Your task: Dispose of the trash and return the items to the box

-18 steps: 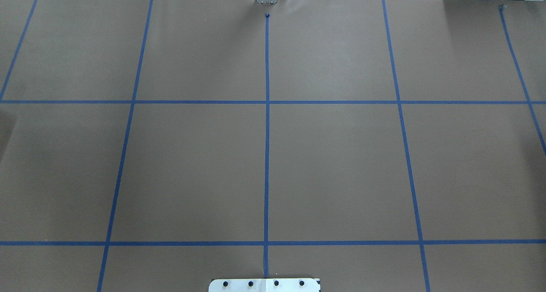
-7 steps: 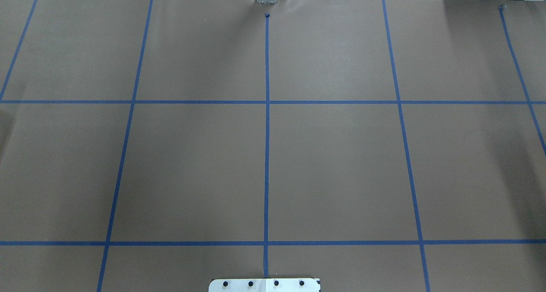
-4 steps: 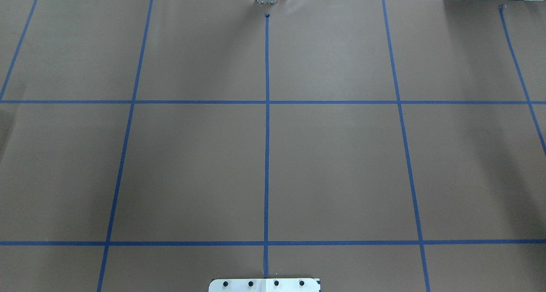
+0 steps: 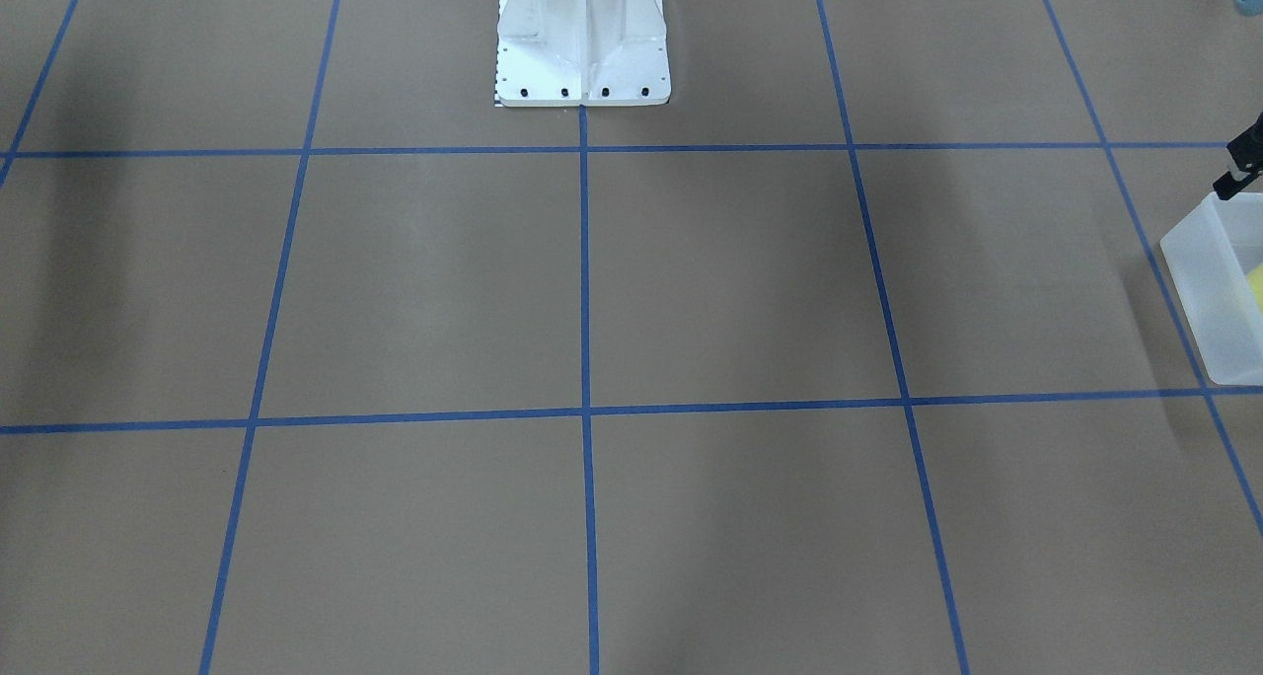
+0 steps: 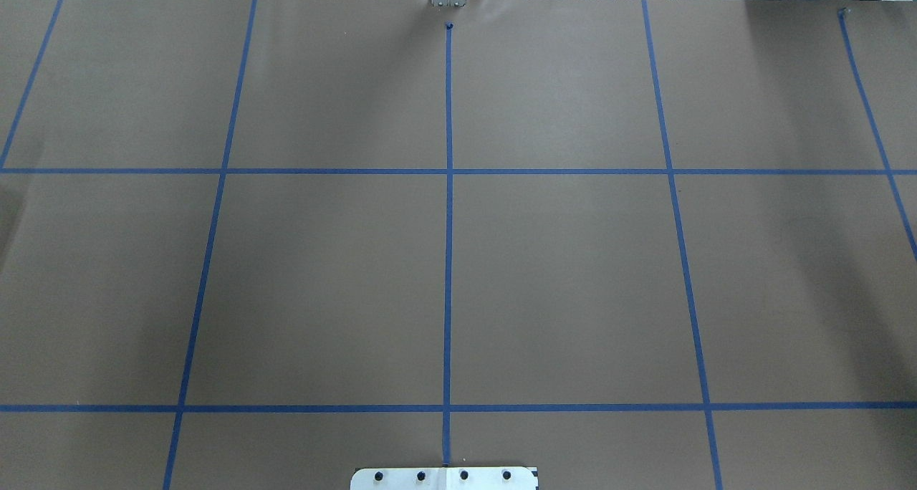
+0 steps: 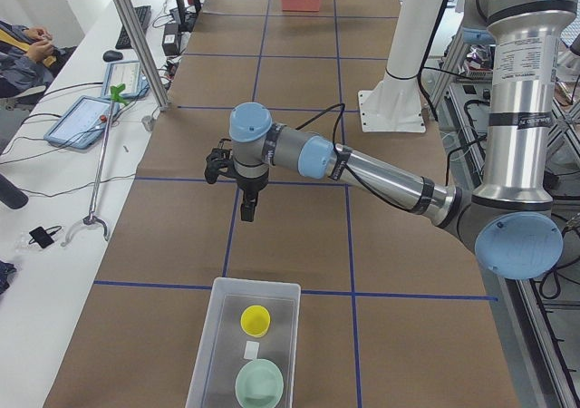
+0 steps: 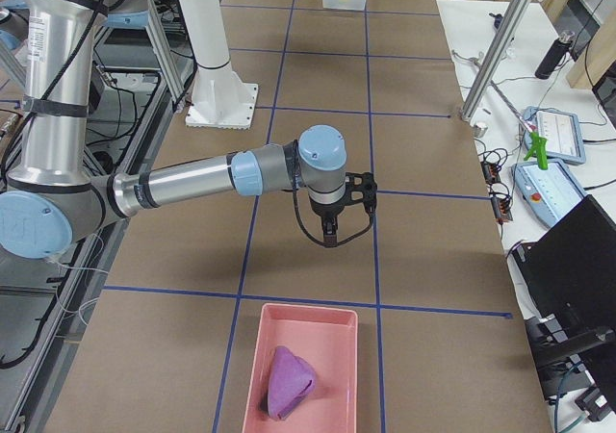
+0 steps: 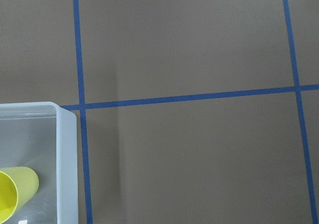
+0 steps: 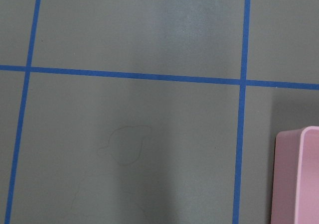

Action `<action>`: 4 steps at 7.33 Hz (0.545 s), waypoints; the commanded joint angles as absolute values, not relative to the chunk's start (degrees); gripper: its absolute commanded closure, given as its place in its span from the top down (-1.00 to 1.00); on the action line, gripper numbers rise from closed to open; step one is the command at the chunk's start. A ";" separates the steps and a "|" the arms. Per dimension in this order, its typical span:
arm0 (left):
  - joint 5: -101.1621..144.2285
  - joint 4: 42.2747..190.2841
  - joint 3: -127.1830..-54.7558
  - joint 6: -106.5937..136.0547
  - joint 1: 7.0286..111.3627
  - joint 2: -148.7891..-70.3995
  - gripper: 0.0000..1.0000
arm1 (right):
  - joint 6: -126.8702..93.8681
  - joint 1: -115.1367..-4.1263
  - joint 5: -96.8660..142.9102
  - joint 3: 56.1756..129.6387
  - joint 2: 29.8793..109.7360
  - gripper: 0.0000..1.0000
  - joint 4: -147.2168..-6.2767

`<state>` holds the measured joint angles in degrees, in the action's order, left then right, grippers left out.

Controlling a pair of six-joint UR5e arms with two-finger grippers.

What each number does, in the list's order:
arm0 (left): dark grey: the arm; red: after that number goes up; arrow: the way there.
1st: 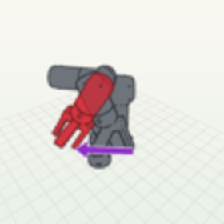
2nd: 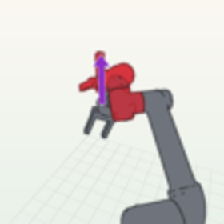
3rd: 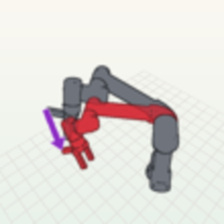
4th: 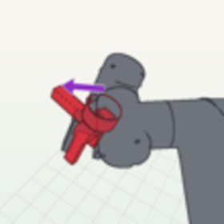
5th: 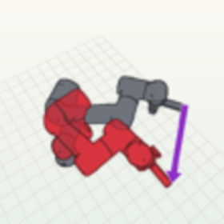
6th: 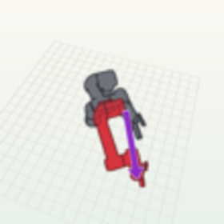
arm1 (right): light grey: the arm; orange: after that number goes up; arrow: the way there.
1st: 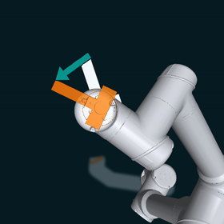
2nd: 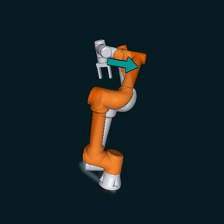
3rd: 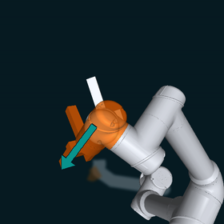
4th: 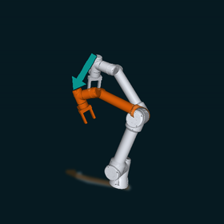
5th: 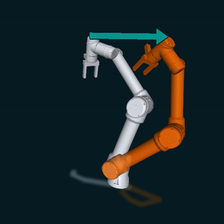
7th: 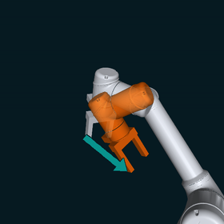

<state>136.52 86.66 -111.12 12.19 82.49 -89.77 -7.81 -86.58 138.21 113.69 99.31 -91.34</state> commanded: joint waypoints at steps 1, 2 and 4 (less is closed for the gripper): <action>136.58 89.79 -111.27 12.13 82.53 -89.74 0.96 | -7.73 -86.57 138.69 114.34 99.40 1.00 -91.32; 136.58 91.39 -111.44 12.13 82.62 -88.00 0.96 | -7.73 -86.57 138.60 114.17 99.49 1.00 -91.32; 136.58 97.37 -110.23 12.39 82.53 -85.00 0.96 | -7.73 -86.57 138.69 114.34 99.58 1.00 -91.32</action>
